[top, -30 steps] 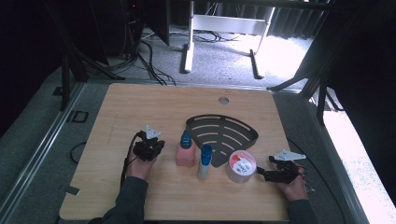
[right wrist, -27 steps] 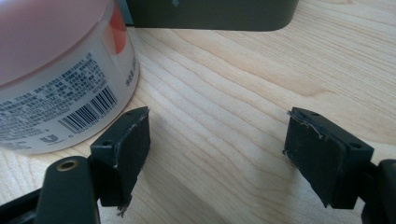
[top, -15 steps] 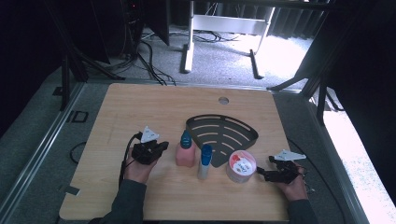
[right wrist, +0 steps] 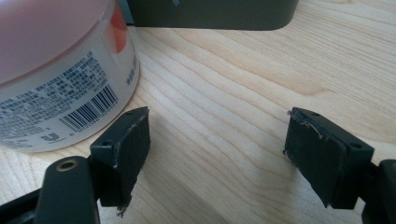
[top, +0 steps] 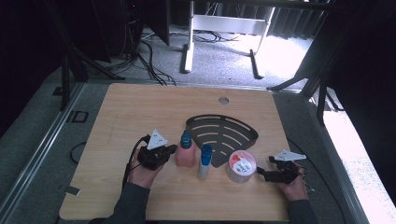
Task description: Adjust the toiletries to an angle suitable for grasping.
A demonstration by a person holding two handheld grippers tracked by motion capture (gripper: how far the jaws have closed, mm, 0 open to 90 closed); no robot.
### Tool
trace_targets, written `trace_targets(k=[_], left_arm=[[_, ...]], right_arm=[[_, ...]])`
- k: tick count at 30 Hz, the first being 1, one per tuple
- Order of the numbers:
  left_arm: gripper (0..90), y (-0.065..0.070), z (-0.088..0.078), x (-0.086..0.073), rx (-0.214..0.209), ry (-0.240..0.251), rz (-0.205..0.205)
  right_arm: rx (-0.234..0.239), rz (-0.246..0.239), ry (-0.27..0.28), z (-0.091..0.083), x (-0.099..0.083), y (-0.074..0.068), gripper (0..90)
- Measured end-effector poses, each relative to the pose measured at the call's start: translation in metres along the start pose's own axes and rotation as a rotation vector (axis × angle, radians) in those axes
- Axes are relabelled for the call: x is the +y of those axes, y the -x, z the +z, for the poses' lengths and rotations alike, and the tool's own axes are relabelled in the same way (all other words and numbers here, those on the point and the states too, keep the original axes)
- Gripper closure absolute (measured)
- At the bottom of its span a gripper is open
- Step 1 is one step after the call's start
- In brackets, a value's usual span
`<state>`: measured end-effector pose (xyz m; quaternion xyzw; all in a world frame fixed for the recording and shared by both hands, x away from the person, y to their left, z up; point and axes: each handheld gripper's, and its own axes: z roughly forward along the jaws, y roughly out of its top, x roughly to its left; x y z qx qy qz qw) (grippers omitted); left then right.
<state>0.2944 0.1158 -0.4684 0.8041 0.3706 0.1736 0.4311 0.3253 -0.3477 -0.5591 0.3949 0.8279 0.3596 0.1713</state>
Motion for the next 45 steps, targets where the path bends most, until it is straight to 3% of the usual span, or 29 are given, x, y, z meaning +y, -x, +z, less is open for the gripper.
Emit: trace_targets(k=[6, 8, 10, 14, 18, 22, 27, 30, 41, 45], left_arm=[[89.9, 0.015, -0.002, 0.007, -0.04, 0.006, 0.063], [89.8, 0.019, 0.0, 0.008, -0.073, 0.012, 0.056], [89.8, 0.021, 0.002, 0.009, -0.076, 0.005, 0.059], [89.8, 0.024, 0.008, 0.008, -0.077, -0.012, 0.071], [89.8, 0.031, 0.021, 0.005, -0.065, -0.077, 0.132], [89.7, 0.034, 0.027, 0.002, -0.058, -0.103, 0.164], [89.7, 0.033, 0.035, -0.003, -0.032, -0.14, 0.18], [89.7, 0.03, 0.035, -0.004, -0.042, -0.137, 0.165], [89.4, 0.01, 0.032, -0.008, 0.004, -0.139, 0.088], [89.4, 0.006, 0.032, -0.009, 0.013, -0.136, 0.077]], right_arm=[[0.001, -0.002, -0.001, 0.0, 0.0, 0.0, 21.8], [0.001, -0.002, -0.001, 0.0, 0.0, 0.0, 21.8], [0.002, -0.003, -0.001, 0.0, 0.0, 0.0, 21.6], [0.003, -0.003, -0.002, 0.0, 0.0, 0.0, 21.6], [0.004, -0.004, -0.001, 0.0, 0.0, 0.001, 21.6], [0.004, -0.004, -0.001, 0.0, 0.0, 0.001, 21.6], [0.004, -0.004, -0.001, 0.0, 0.0, 0.001, 21.6], [0.004, -0.005, -0.001, 0.0, 0.0, 0.001, 21.5], [0.005, -0.005, -0.001, 0.0, 0.0, 0.001, 21.4], [0.005, -0.006, -0.001, 0.0, 0.0, 0.001, 21.4]])
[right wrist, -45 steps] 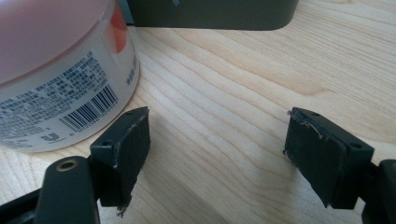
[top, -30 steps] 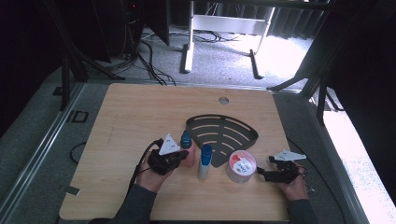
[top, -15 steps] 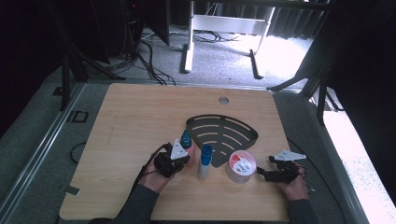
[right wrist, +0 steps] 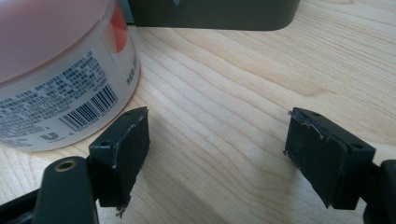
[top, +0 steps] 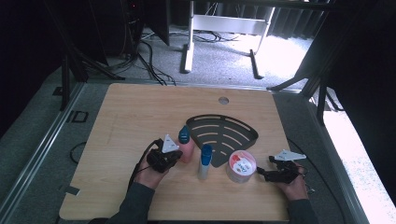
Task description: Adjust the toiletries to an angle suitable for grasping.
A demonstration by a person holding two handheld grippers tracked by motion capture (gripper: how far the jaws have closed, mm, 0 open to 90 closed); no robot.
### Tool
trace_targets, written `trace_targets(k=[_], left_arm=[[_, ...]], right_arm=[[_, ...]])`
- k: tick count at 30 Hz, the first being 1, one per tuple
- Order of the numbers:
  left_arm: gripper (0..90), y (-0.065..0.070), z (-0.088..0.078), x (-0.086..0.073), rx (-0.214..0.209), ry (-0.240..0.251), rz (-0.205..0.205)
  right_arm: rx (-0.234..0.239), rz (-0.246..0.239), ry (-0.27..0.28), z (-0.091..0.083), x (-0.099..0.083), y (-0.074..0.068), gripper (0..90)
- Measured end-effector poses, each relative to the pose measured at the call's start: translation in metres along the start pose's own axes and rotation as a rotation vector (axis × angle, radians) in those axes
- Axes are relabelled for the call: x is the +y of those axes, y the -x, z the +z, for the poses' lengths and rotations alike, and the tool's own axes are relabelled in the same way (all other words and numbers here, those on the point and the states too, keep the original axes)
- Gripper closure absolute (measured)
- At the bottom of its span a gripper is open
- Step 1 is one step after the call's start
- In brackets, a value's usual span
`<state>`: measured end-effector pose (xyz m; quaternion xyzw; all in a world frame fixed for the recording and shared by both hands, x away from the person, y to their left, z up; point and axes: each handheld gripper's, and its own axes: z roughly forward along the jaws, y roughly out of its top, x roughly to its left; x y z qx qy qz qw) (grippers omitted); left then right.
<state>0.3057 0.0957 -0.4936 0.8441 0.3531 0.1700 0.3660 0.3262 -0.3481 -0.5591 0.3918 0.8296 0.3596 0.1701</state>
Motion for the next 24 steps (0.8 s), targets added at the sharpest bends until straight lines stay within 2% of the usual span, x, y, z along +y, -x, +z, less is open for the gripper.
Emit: trace_targets(k=[15, 18, 24], left_arm=[[88.5, -0.019, 0.006, -0.001, 0.053, 0.005, -0.06], [88.8, -0.024, 0.01, 0.001, 0.072, 0.0, -0.055], [89.1, -0.032, 0.018, 0.007, 0.091, 0.007, -0.074]], right_arm=[[0.001, 0.0, 0.0, 0.0, 0.0, 0.0, 21.2], [0.0, 0.0, 0.0, 0.0, 0.0, 0.0, 21.2], [0.0, 0.0, 0.0, 0.0, 0.0, 0.0, 21.2]])
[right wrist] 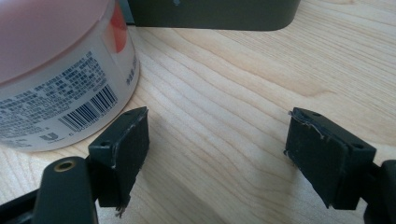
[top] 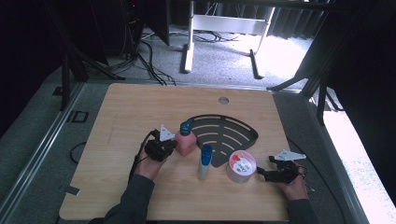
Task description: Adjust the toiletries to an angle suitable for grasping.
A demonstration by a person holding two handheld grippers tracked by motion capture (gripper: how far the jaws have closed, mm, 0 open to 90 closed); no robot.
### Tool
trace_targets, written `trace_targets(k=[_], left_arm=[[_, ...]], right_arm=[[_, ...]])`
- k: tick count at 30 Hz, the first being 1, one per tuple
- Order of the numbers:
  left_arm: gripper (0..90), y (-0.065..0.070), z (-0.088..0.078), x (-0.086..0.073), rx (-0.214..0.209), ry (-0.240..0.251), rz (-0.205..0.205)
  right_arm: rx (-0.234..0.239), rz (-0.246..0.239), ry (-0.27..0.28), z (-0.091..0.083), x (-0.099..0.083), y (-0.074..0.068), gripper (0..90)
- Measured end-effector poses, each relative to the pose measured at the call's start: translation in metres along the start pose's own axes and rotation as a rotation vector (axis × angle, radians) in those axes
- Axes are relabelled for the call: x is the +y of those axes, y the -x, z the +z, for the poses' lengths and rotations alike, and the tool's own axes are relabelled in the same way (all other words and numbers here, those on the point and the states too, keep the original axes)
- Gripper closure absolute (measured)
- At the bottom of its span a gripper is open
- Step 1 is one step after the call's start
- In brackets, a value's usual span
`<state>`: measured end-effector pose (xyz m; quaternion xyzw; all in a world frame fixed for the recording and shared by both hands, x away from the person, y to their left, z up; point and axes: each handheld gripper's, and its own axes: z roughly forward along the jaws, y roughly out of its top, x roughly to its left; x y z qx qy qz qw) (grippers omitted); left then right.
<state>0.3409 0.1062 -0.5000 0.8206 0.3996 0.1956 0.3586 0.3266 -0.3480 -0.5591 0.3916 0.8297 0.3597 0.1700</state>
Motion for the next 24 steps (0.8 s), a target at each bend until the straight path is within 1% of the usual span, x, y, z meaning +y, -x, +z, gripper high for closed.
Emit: trace_targets(k=[1, 5, 7, 8, 10, 16, 17, 18, 20, 22, 23, 24], left_arm=[[89.1, 0.0, 0.001, 0.0, 0.003, 0.002, -0.008], [88.9, 0.002, 0.0, 0.0, 0.008, 0.0, 0.001], [88.9, 0.007, -0.005, 0.002, -0.004, 0.026, 0.005], [88.8, 0.008, -0.007, 0.003, -0.009, 0.029, 0.012], [88.7, 0.014, -0.013, 0.006, -0.023, 0.047, 0.026], [87.5, 0.039, -0.039, 0.023, -0.07, 0.116, 0.115], [87.4, 0.039, -0.039, 0.023, -0.07, 0.116, 0.115], [87.4, 0.046, -0.047, 0.028, -0.079, 0.133, 0.143], [87.1, 0.05, -0.052, 0.031, -0.084, 0.144, 0.158], [87.1, 0.054, -0.059, 0.033, -0.101, 0.16, 0.162], [87.1, 0.054, -0.059, 0.033, -0.101, 0.16, 0.162], [87.1, 0.057, -0.065, 0.036, -0.119, 0.177, 0.161]], right_arm=[[0.0, 0.0, 0.0, 0.0, 0.0, 0.0, 21.2], [0.0, 0.0, 0.0, 0.0, 0.0, 0.0, 21.2], [0.0, 0.0, 0.0, 0.0, 0.0, 0.0, 21.2], [0.0, 0.0, 0.0, 0.0, 0.0, 0.0, 21.2], [0.0, 0.0, 0.0, 0.0, 0.0, 0.0, 21.1], [0.001, 0.0, 0.0, 0.0, 0.0, 0.0, 21.0], [0.001, 0.0, 0.0, 0.0, 0.0, 0.0, 21.0], [0.001, 0.0, 0.0, 0.0, 0.0, 0.0, 21.1], [0.001, 0.001, 0.0, 0.0, 0.0, 0.0, 21.1], [0.001, -0.001, 0.0, 0.0, 0.0, 0.0, 21.1], [0.001, -0.001, 0.0, 0.0, 0.0, 0.0, 21.1], [0.001, -0.001, 0.0, 0.0, 0.0, 0.0, 21.0]])
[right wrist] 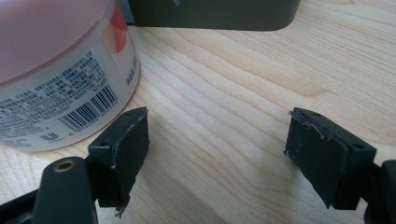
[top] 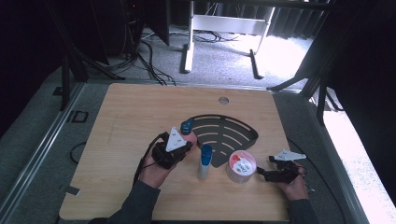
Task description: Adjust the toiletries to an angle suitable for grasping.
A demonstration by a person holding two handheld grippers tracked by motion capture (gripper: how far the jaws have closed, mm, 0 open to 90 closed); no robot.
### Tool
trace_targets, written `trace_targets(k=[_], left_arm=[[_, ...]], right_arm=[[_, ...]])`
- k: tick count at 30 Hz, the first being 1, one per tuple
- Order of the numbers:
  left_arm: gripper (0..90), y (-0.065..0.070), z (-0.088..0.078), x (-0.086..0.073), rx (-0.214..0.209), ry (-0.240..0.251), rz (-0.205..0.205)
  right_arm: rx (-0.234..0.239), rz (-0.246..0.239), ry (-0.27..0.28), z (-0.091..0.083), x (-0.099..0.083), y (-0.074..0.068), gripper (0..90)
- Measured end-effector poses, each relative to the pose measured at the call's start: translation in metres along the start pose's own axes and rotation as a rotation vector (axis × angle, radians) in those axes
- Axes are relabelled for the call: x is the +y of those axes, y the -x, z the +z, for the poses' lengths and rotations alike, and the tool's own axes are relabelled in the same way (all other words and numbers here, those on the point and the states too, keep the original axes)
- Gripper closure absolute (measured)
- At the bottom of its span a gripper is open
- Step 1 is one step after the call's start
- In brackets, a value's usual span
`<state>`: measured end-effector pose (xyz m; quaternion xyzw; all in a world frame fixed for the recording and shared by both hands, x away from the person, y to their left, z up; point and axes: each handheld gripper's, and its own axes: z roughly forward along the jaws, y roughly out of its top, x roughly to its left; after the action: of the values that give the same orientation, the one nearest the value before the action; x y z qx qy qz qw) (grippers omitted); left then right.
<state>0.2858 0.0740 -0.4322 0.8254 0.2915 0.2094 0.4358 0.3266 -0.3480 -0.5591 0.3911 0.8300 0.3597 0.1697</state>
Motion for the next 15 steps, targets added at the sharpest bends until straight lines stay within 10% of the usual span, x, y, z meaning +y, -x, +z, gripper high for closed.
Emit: trace_targets(k=[15], left_arm=[[85.4, 0.039, -0.008, 0.016, -0.148, 0.053, 0.063]], right_arm=[[0.0, 0.0, 0.0, 0.0, 0.0, 0.0, 21.1]])
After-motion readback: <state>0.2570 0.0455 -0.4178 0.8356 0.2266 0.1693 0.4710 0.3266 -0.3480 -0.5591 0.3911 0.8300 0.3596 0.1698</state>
